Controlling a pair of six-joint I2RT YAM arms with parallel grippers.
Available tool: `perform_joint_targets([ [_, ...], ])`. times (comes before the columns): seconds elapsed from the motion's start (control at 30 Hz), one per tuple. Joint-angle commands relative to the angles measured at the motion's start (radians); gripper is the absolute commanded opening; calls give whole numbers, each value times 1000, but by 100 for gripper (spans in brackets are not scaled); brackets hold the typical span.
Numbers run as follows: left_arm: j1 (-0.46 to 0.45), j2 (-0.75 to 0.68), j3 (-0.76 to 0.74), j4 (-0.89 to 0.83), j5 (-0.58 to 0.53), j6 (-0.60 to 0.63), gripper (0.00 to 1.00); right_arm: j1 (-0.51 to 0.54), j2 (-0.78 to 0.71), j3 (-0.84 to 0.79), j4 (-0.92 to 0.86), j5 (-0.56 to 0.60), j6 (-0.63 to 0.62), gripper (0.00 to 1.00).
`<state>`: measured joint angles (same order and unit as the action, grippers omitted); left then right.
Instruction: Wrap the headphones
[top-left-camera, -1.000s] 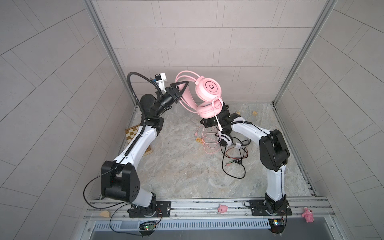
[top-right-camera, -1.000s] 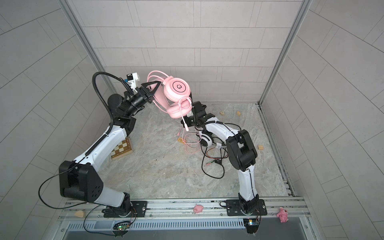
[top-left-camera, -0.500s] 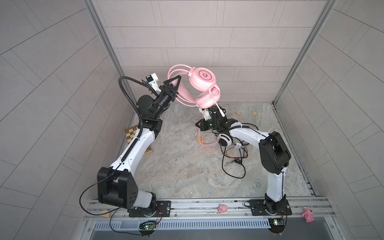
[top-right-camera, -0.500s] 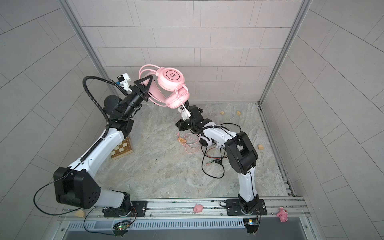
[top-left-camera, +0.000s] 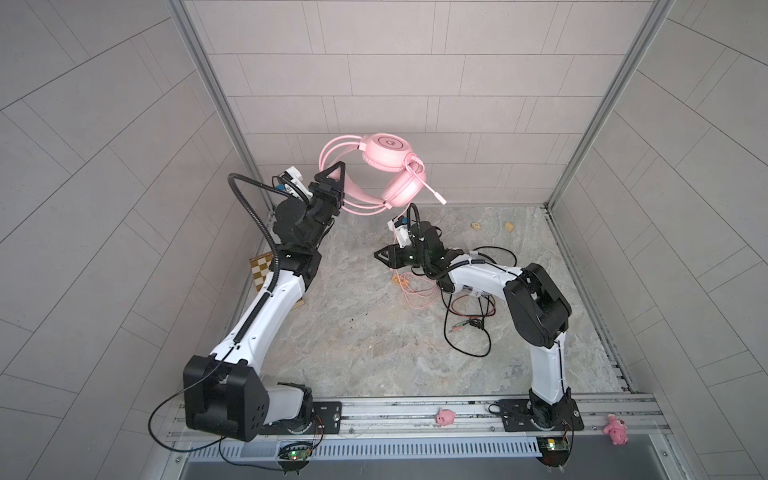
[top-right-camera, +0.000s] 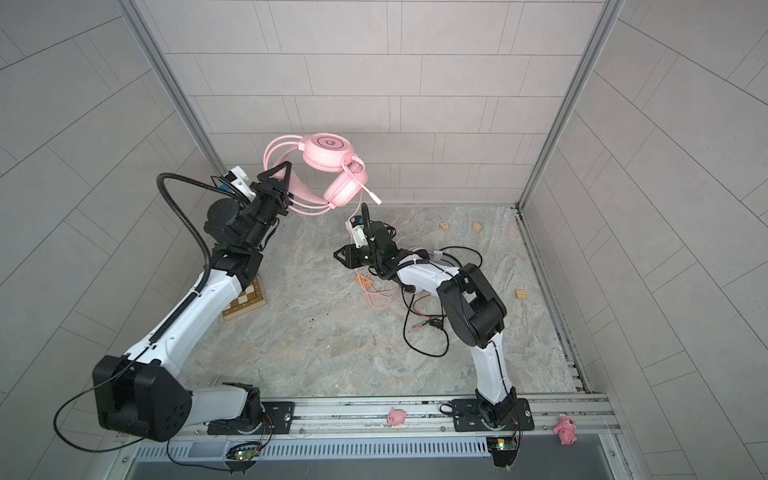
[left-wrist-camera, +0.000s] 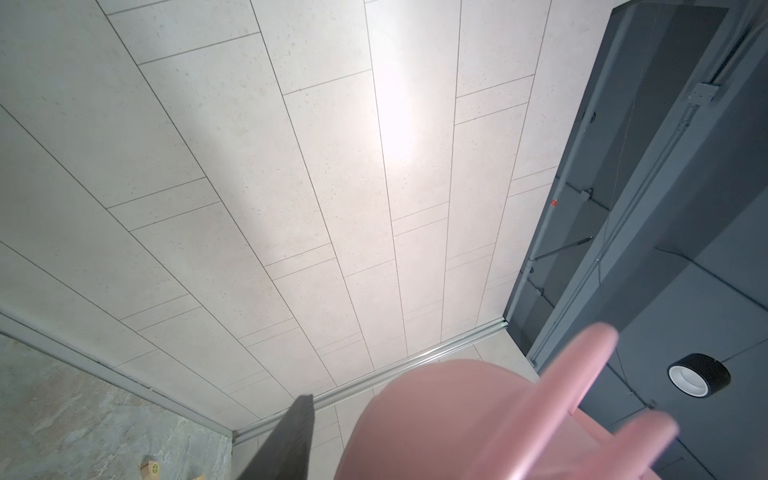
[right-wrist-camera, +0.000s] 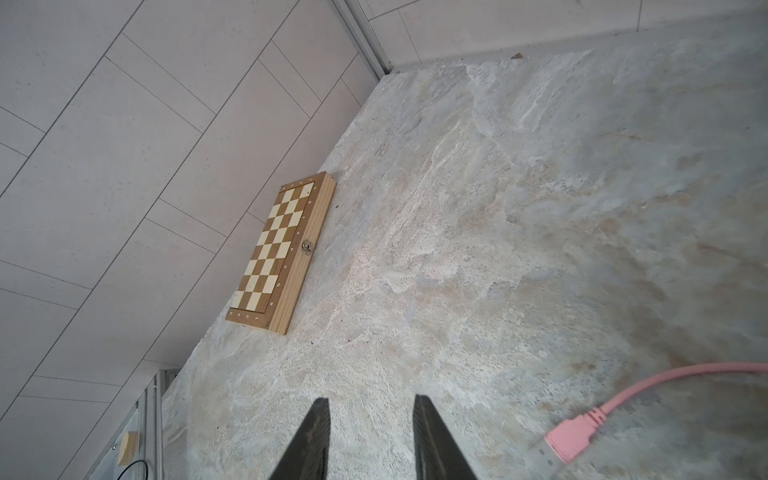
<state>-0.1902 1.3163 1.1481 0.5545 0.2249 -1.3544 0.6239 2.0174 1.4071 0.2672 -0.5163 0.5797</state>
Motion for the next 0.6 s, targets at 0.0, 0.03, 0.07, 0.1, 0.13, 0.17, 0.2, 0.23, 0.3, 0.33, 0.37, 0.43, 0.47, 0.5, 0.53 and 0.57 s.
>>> perform_joint_targets([
  [0.0, -3, -45, 35, 26, -72, -30, 0, 17, 11, -61, 103, -13, 69, 35],
  [0.03, -3, -46, 41, 13, -97, -34, 0, 21, 2, -85, 114, -8, 71, 35],
  [0.07, -1, -46, 44, 2, -131, -36, 0, 27, -15, -117, 129, 1, 71, 35],
  [0.1, 0, -46, 46, 0, -162, -32, 0, 33, -33, -148, 142, 12, 71, 35],
  [0.13, 0, -45, 48, -9, -195, -31, 0, 39, -48, -174, 146, 23, 70, 35],
  [0.17, 0, -43, 49, -23, -225, -38, 0, 48, -65, -202, 150, 37, 67, 34],
  [0.2, 0, -39, 49, -25, -250, -44, 0, 56, -82, -226, 151, 50, 65, 34],
  [0.23, 0, -37, 49, -21, -269, -43, 0, 64, -95, -242, 150, 56, 65, 32],
  [0.3, 0, -37, 56, -32, -309, -18, 0, 83, -128, -273, 139, 63, 58, 23],
  [0.33, -1, -41, 56, -45, -331, 0, 0, 92, -144, -281, 122, 70, 47, 13],
  [0.37, -1, -46, 55, -62, -359, 16, 0, 105, -163, -288, 92, 79, 31, 3],
  [0.43, -1, -62, 42, -87, -425, 57, 0, 125, -203, -289, 5, 102, -12, 0],
  [0.47, -3, -71, 33, -96, -469, 98, 0, 136, -225, -285, -56, 122, -32, 0],
  [0.5, -3, -83, 29, -115, -510, 133, 0, 146, -248, -282, -111, 144, -43, 0],
  [0.53, -5, -92, 27, -156, -564, 162, 0, 159, -275, -285, -164, 173, -64, 0],
  [0.57, -5, -104, 20, -200, -607, 185, 0, 177, -303, -294, -209, 214, -90, 0],
])
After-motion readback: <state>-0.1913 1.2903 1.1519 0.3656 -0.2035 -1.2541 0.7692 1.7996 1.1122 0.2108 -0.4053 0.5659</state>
